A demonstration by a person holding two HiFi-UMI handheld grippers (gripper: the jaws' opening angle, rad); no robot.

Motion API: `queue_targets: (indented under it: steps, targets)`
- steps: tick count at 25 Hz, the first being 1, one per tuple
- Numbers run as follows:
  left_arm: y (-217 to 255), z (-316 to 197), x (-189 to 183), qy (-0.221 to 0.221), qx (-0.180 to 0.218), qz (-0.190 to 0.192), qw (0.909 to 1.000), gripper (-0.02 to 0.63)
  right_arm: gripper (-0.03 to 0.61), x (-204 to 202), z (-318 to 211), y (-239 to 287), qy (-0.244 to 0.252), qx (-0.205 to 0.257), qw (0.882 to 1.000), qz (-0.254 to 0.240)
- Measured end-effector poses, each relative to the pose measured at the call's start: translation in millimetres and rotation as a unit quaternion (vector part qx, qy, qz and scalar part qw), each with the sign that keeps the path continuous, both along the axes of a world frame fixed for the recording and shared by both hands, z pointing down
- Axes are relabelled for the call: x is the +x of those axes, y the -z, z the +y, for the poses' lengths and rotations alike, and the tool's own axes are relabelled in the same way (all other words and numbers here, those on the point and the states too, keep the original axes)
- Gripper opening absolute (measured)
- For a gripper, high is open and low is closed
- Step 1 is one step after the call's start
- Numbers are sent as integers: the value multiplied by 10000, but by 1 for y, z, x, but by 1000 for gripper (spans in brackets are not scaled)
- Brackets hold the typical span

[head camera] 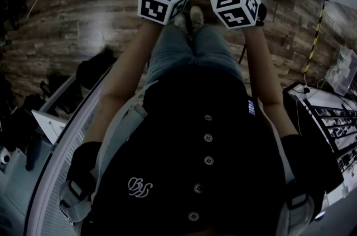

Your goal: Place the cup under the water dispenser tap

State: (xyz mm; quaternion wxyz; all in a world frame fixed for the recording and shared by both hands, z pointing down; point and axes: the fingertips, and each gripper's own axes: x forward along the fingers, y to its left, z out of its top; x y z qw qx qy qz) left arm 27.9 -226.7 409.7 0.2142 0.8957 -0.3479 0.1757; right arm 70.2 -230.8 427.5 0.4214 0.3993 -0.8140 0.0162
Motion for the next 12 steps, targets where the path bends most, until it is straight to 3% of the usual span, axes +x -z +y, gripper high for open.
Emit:
queue_targets:
  steps: [12]
  targets:
    - [47,5,-7,162,114,309,9993,-3,87,-15,7,51,-176,81,9969,-757]
